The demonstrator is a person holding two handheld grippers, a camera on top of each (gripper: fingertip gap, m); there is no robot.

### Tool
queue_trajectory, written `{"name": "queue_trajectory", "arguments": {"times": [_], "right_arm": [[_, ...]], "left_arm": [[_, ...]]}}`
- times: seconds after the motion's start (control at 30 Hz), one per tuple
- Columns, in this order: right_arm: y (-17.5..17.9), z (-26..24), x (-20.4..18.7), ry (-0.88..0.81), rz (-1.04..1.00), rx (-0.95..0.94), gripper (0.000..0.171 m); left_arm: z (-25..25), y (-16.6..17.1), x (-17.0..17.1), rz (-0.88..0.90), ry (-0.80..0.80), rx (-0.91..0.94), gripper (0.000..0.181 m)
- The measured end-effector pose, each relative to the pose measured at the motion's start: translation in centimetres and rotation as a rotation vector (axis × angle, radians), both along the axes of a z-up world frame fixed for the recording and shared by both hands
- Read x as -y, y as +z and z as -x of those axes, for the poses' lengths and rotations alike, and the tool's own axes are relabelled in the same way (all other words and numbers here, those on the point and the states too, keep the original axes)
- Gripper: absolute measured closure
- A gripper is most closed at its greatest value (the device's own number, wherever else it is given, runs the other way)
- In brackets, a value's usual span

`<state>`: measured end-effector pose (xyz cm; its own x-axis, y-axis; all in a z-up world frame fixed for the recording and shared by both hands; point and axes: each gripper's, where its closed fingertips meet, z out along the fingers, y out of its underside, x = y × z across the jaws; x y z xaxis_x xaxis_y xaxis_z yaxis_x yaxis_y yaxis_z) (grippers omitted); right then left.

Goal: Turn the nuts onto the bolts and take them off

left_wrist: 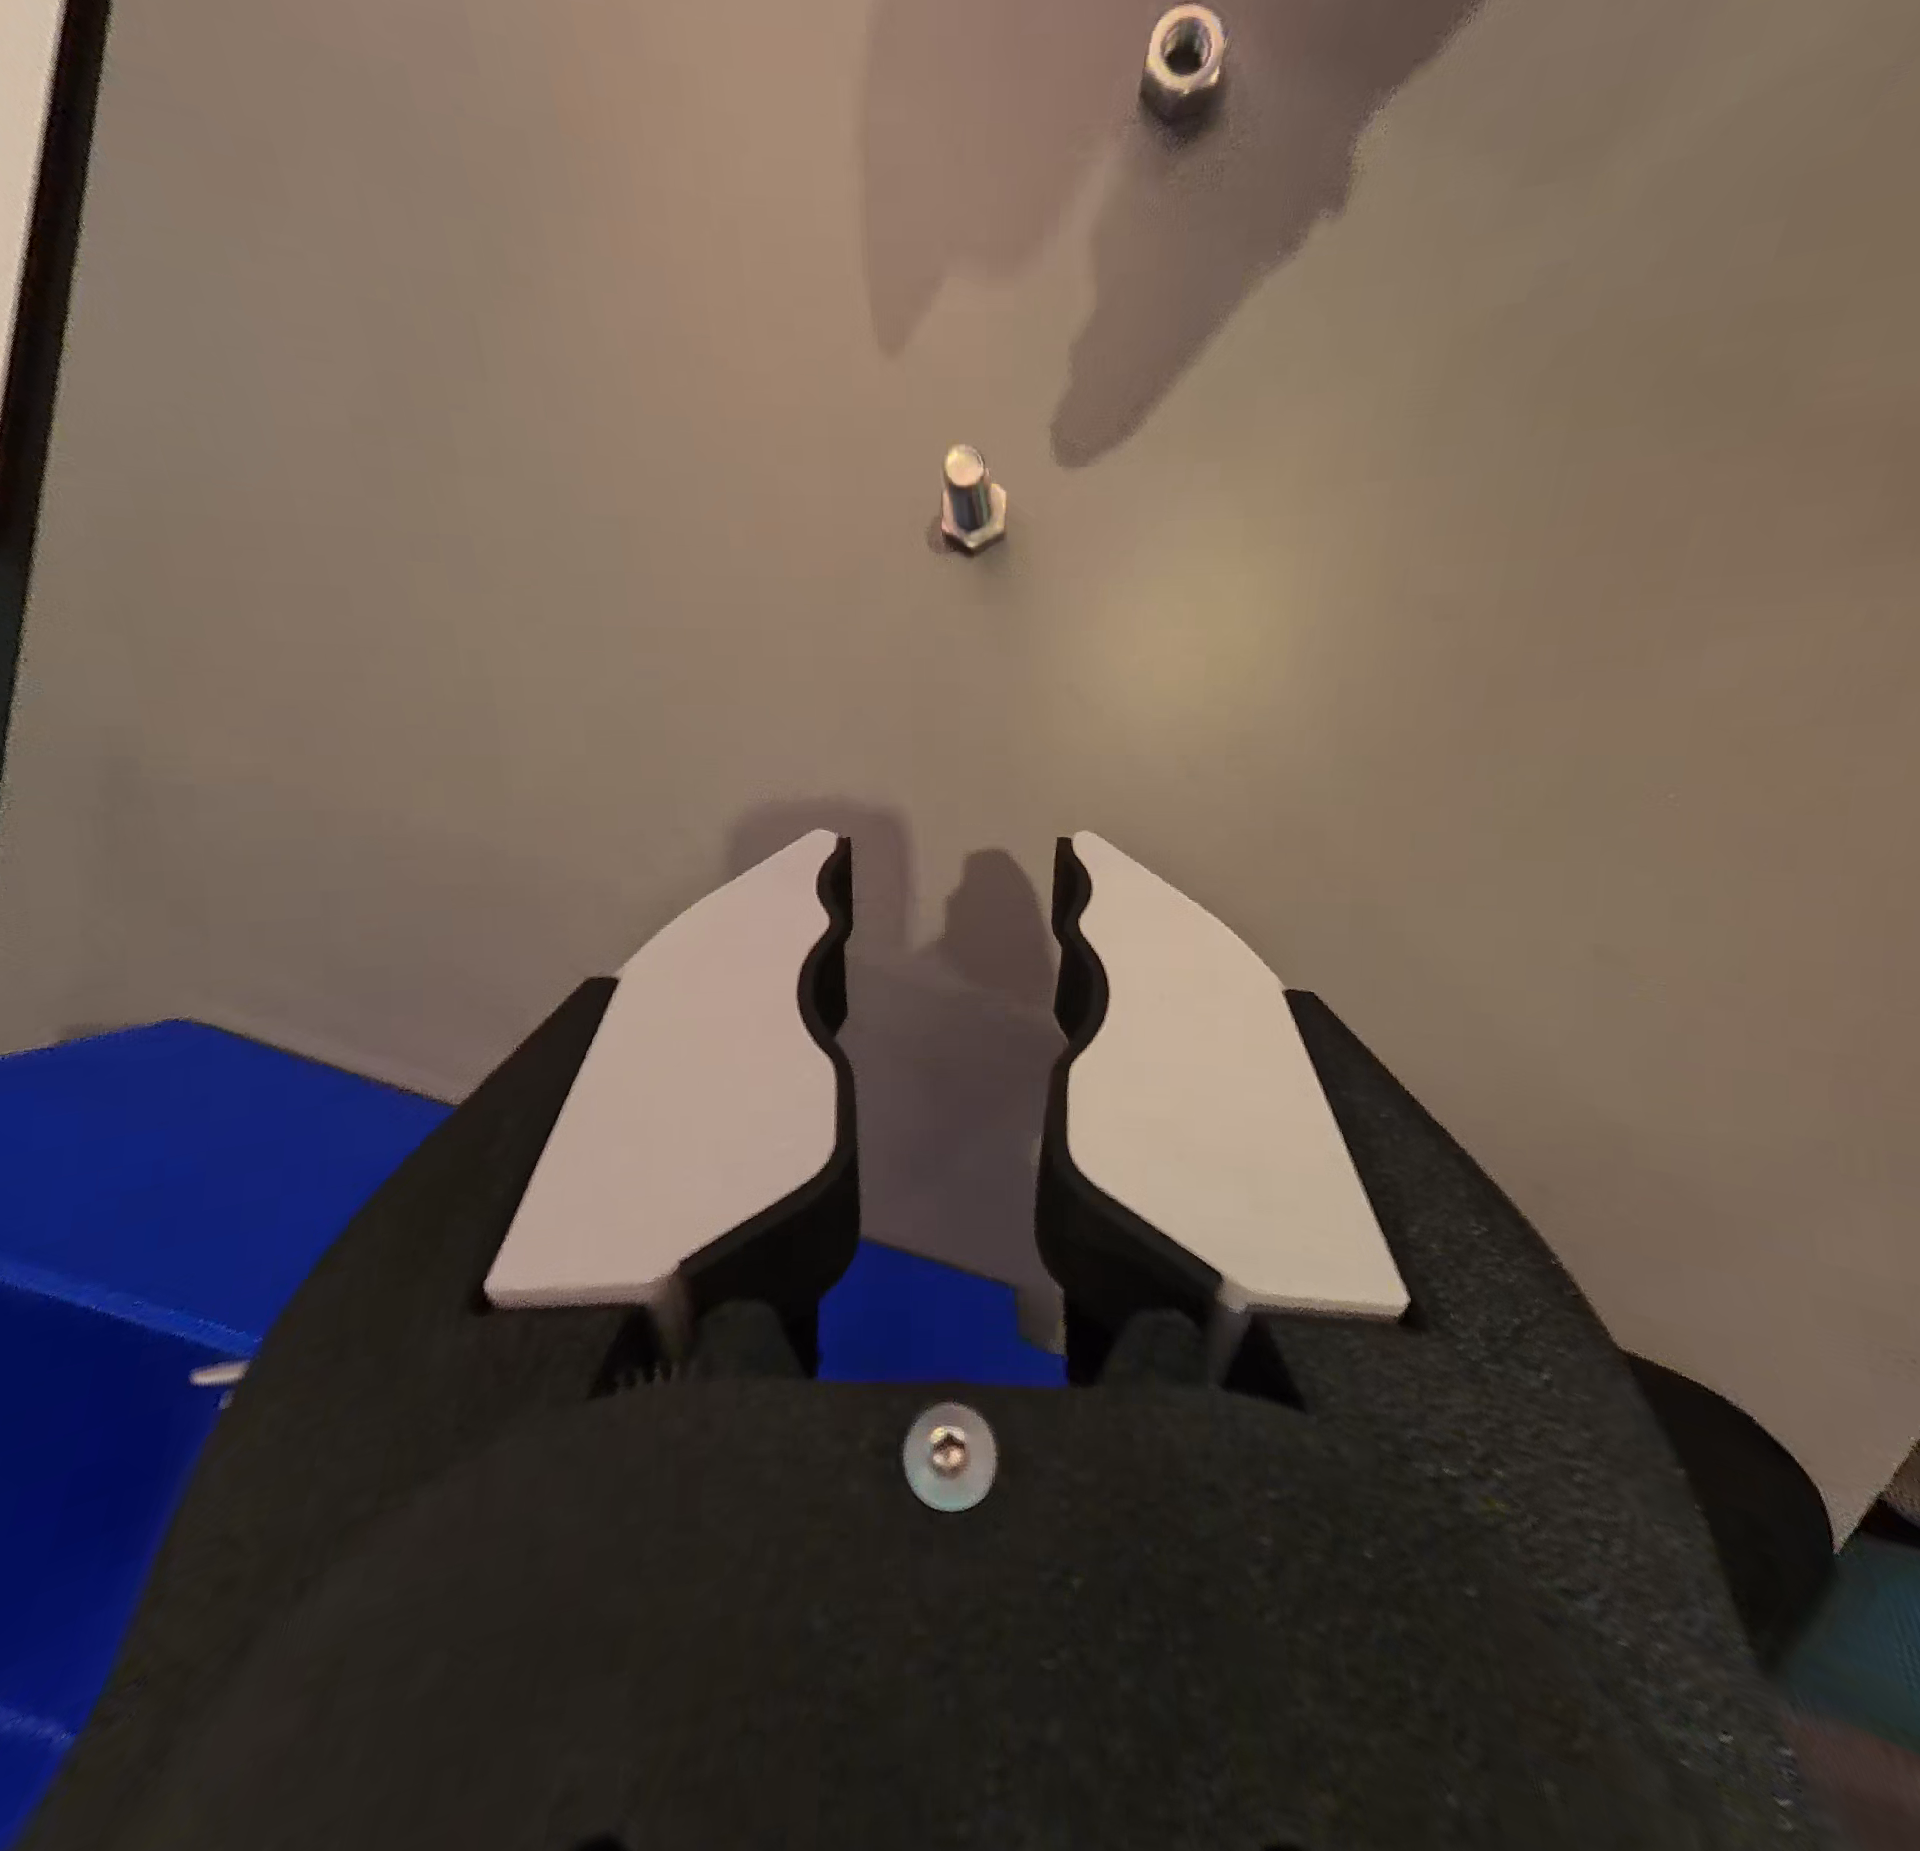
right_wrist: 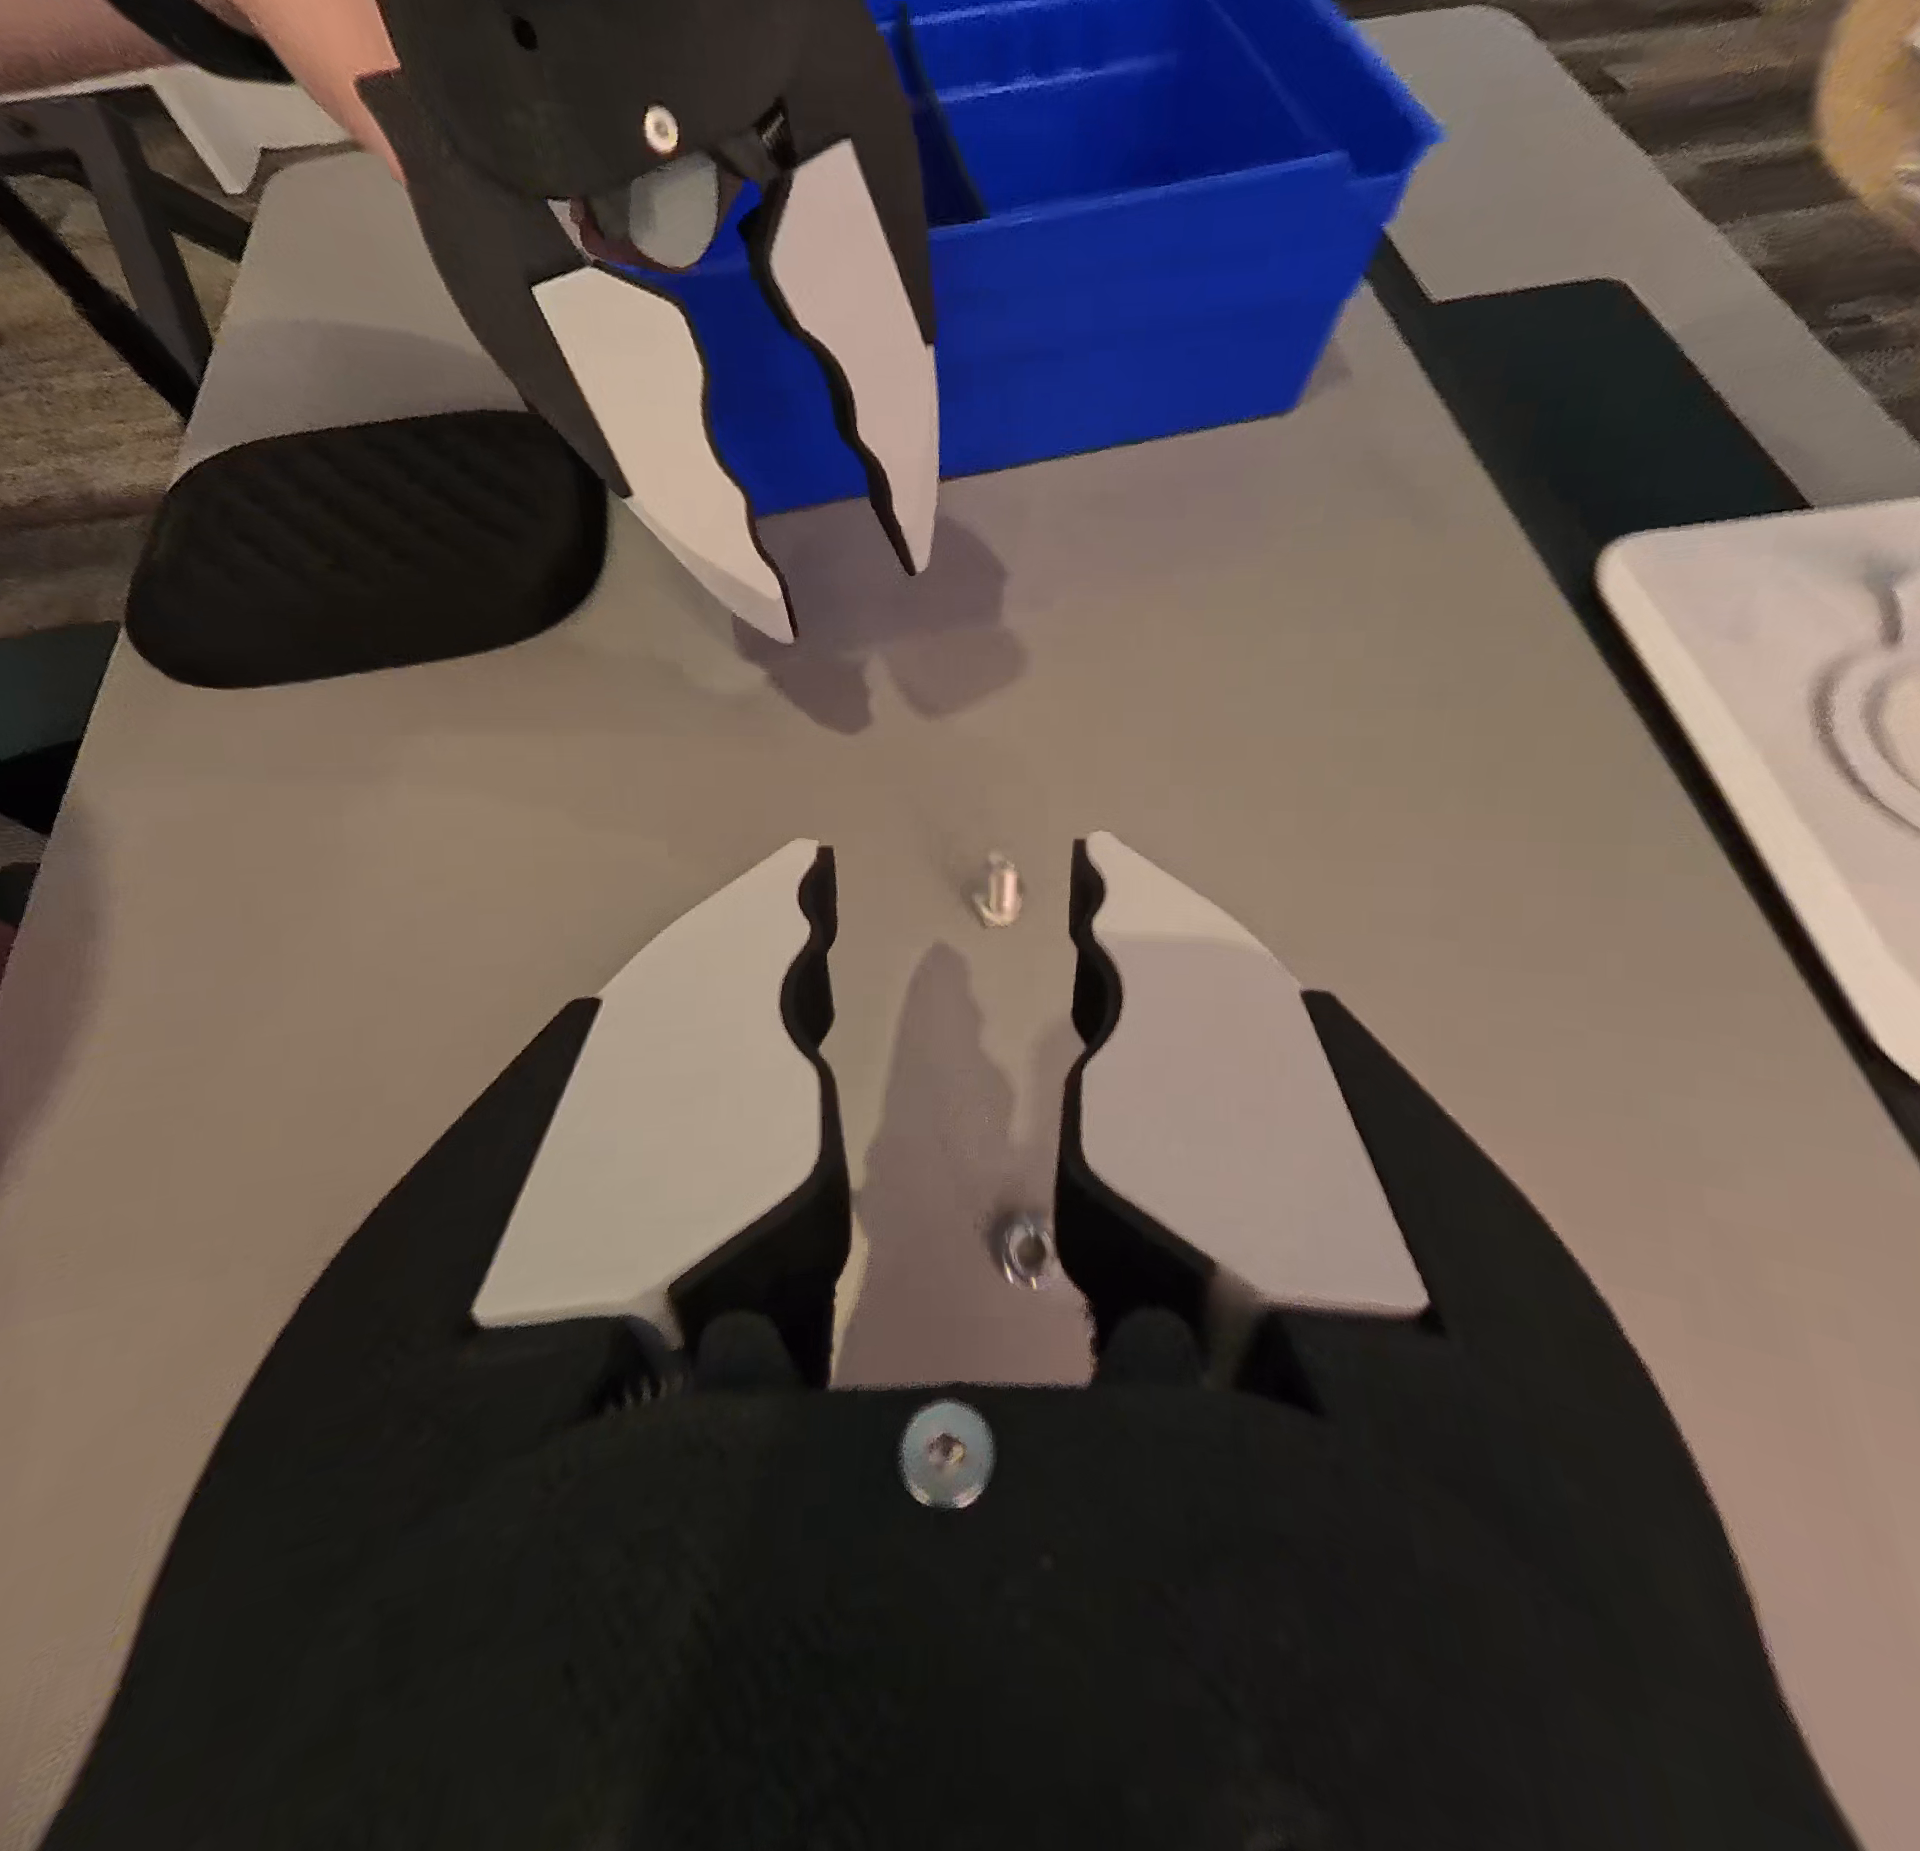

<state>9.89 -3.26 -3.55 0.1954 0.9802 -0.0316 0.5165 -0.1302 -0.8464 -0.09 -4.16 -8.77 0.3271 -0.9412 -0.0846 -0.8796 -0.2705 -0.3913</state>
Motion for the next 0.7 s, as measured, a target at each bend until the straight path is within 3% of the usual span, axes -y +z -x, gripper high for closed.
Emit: {"name": "queue_trajectory", "arguments": {"times": [0.13,0.27,0.7], "right_arm": [[-2.9,3.0,-0.2,0.030,-0.059,0.074,0.129],[-4.7,3.9,-0.9,0.021,0.016,0.114,0.129],[-3.6,-0.3,-1.8,-0.055,0.026,0.120,0.130]], "left_arm": [[0.5,-0.3,1.1,-0.048,0.043,0.052,0.145],[0.2,-0.6,2.1,-0.048,0.044,0.086,0.145],[-0.5,-1.5,1.4,-0.030,0.048,0.039,0.145]]}}
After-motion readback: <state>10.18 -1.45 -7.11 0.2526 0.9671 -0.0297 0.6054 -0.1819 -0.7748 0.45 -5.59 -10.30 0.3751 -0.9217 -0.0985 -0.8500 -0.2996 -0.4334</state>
